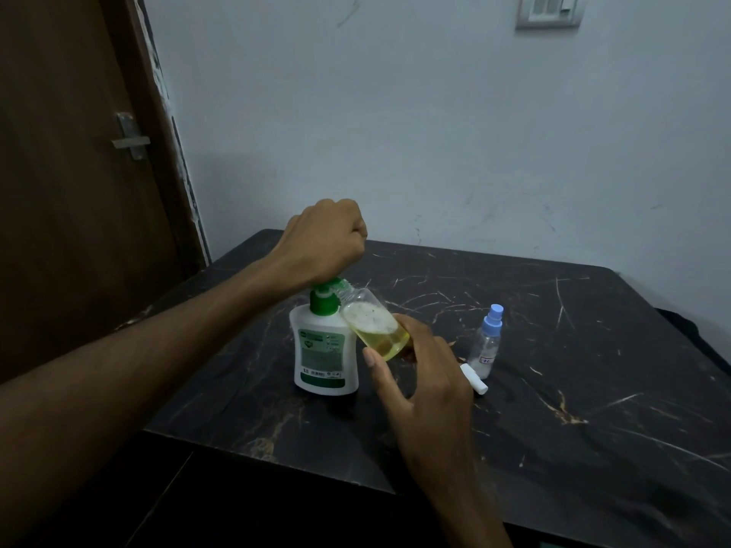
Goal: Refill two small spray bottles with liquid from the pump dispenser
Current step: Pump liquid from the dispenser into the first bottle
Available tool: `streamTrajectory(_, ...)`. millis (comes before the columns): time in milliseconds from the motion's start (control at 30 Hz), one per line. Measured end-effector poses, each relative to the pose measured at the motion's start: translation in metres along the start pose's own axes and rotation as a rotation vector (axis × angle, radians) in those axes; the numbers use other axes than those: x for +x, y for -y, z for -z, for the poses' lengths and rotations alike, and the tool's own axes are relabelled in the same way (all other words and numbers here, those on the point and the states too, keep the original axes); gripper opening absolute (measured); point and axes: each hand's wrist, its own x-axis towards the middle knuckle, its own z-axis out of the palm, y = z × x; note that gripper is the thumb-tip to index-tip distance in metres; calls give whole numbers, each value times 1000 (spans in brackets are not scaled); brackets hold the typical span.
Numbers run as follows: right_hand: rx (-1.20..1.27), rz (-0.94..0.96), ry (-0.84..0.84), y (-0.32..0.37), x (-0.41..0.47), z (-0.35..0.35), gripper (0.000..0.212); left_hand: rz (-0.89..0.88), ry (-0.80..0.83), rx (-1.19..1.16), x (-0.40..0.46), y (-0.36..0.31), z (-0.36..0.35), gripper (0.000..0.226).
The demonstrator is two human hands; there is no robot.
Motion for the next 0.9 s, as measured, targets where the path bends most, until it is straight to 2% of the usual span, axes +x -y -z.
streamTrajectory(67,1,1,1,0,0,0,49,-19,-10,12,-1,-1,3,37)
streamTrajectory(233,8,-4,-5,1,-1,2,48,-67,-23,48,4,-3,4,28)
streamTrajectory(633,6,-1,2,1,0,3,48,-35,-38,-17,5,1,0,28)
streamTrajectory(733,15,6,-10,2,0,2,47,-13,-23,-53,1,2,-1,38)
streamTrajectory(900,14,7,-3,1,0,2,48,-11,-28,-16,4,5,2,27)
